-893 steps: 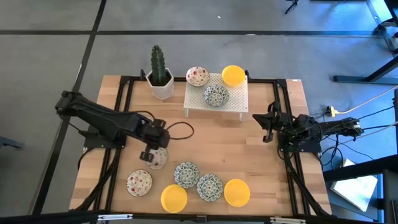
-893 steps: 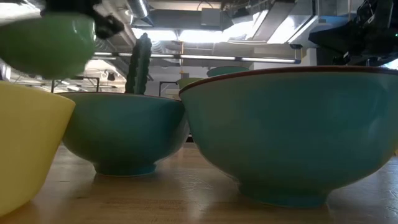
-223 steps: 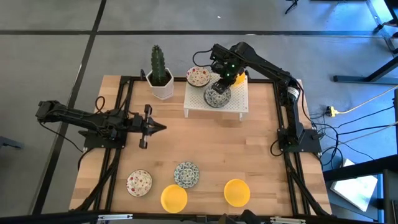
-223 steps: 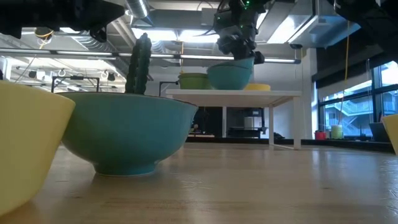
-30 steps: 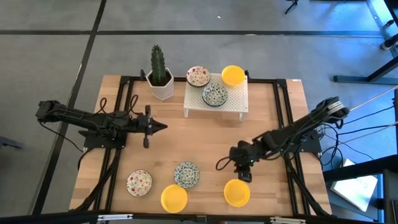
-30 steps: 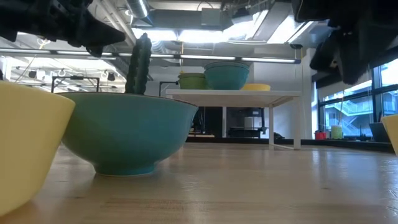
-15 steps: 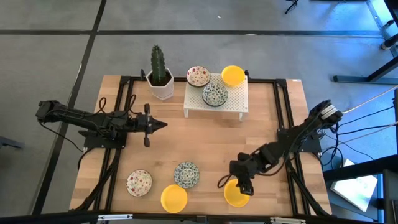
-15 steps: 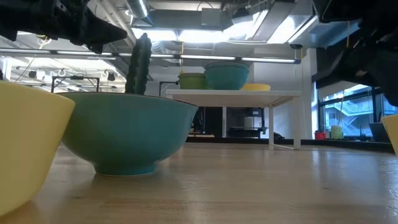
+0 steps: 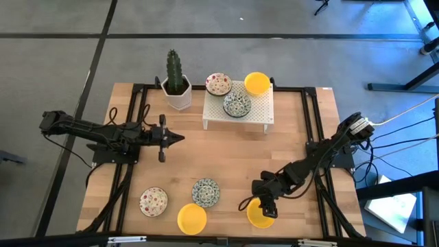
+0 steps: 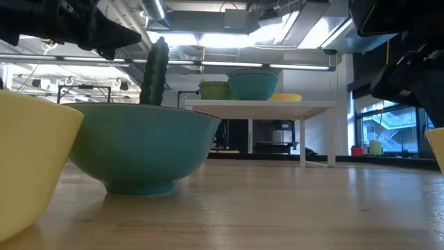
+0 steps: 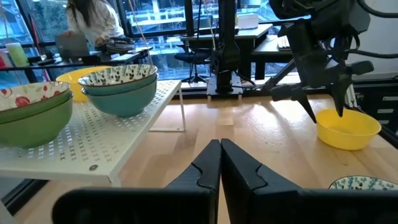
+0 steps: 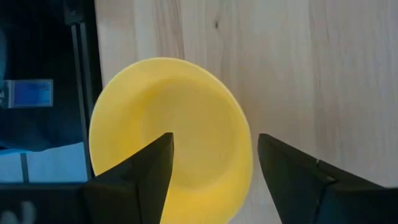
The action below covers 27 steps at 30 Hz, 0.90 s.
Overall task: Pick & Place Mini bowls
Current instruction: Stack the right yellow bowl on the yellow bowl on the shelf
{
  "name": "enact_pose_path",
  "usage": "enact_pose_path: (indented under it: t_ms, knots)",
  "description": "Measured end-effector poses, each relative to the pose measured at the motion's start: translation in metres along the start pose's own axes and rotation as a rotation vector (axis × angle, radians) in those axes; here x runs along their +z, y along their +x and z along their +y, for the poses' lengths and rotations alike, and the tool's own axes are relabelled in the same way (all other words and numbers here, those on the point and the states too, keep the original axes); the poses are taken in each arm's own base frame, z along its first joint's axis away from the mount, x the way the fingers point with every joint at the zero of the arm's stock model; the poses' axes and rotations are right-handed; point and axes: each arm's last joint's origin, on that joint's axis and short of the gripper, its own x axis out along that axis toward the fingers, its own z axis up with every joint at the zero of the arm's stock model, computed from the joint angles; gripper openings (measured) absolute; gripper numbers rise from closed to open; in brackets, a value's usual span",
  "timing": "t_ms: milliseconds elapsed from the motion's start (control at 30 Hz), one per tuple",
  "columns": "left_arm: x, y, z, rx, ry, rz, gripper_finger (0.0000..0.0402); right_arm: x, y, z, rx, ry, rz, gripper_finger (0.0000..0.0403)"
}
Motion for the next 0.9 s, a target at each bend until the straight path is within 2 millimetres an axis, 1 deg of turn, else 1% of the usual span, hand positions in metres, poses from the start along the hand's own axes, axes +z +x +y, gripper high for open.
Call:
enact_pose_path:
  t_ms: [200, 400, 733, 900]
  knots:
    - [-0.0006, 0.0, 0.0, -0.001, -0.024, 0.006, 0.0006, -0.0008, -0.0003, 0.0005, 0.007, -0.006, 0.01, 0.0233]
    - [-0.0006, 0.0, 0.0, -0.001, -0.032, 0.007, 0.0006, -0.003, -0.0004, 0.0004, 0.025, 0.028, 0.051, 0.0233]
    - [-0.0007, 0.0, -0.0006, -0.02, -0.055, 0.007, 0.0006, -0.0068, -0.0007, -0.0048, -0.055, 0.064, 0.065, 0.0233]
    - [-0.0006, 0.0, -0.0009, -0.031, -0.055, 0.007, 0.0006, -0.008, 0.0072, -0.0066, -0.079, 0.068, 0.082, 0.0231]
